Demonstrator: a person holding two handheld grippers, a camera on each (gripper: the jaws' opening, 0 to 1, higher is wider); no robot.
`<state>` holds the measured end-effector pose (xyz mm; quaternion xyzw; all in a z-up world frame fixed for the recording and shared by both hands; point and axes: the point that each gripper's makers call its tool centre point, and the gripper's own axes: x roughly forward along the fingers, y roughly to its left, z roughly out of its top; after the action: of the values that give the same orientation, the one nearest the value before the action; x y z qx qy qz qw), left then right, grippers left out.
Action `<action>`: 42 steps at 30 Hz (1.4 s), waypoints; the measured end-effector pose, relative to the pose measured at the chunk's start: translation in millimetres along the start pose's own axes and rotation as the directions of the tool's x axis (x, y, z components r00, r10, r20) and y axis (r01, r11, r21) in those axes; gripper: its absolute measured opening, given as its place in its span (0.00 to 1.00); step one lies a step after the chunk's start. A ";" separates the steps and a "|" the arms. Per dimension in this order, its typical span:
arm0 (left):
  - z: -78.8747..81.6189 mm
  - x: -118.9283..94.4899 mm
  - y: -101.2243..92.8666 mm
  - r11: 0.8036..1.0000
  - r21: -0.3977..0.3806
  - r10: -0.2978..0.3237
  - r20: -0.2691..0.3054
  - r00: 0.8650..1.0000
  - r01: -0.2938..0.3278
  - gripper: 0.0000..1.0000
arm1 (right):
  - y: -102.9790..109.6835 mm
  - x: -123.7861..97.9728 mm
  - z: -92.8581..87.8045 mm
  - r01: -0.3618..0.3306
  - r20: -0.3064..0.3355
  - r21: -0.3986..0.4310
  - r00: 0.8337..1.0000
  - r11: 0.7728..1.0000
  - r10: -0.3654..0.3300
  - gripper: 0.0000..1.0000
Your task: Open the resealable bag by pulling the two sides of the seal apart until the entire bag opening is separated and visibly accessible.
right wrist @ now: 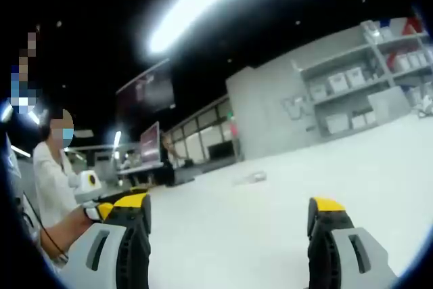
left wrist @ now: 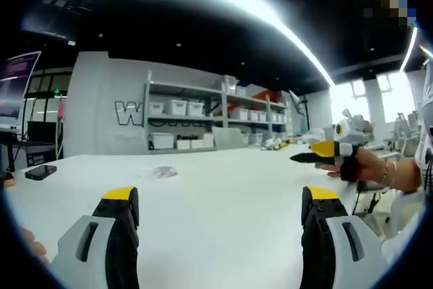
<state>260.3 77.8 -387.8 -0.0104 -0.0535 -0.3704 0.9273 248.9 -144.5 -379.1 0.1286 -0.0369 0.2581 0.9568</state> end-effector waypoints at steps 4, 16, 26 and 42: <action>0.1 0.2 0.4 1.000 0.001 0.002 0.001 1.000 -0.002 0.99 | 0.0 0.2 0.1 -0.001 0.000 0.000 1.000 1.000 0.001 0.98; -1.0 1.3 2.1 1.000 -0.029 0.002 -0.015 1.000 -0.002 0.99 | 0.0 0.4 -0.2 -0.001 -0.002 -0.002 1.000 1.000 0.001 0.98; 6.0 0.5 6.5 0.996 -0.085 0.013 -0.008 1.000 -0.013 0.99 | -2.2 0.5 -0.2 0.007 -0.007 0.009 1.000 1.000 -0.007 0.98; 22.2 -6.8 32.4 0.993 -0.022 0.116 -0.033 0.993 -0.116 0.99 | 5.9 2.0 10.3 0.038 -0.022 -0.116 0.999 0.993 -0.040 0.82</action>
<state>275.6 107.3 -365.8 -0.0187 -0.0338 -0.3166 0.9478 247.6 -141.3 -367.5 0.0704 -0.0376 0.2384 0.9679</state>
